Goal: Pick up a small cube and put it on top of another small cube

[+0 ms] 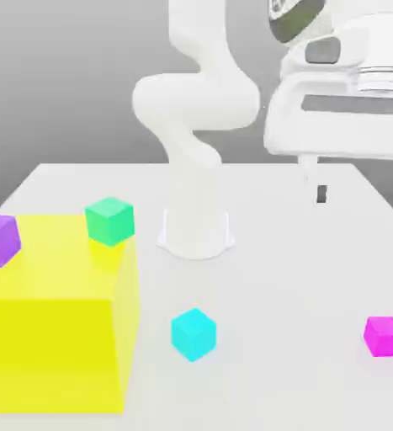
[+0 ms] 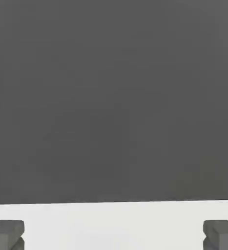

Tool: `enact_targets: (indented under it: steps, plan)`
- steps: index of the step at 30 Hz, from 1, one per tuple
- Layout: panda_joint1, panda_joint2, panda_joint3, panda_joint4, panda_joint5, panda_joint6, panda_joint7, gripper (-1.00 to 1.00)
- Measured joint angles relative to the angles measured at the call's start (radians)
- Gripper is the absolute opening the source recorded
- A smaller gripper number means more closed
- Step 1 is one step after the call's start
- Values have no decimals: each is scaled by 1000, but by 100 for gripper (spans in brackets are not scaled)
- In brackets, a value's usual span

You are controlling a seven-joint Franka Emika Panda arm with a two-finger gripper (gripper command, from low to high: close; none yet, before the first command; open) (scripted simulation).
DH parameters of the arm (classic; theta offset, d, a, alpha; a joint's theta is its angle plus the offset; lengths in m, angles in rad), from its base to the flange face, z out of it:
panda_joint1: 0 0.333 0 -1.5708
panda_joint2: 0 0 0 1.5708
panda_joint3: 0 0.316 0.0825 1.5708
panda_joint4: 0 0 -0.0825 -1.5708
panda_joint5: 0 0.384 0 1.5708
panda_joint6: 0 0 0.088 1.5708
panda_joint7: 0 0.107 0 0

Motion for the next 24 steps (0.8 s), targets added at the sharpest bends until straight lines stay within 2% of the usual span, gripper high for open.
enact_targets:
  steps: [6, 11, 17, 18, 24]
  plan:
    - [99, 226, 58, -44, -110, 83, 222, 0]
    - [191, 400, 72, -81, -147, 160, 367, 0]
    - [344, 593, -95, -41, -316, 288, 516, 0]
    - [358, 612, -113, -35, -337, 300, 532, -100]
    - [367, 622, -123, -33, -347, 309, 540, -100]
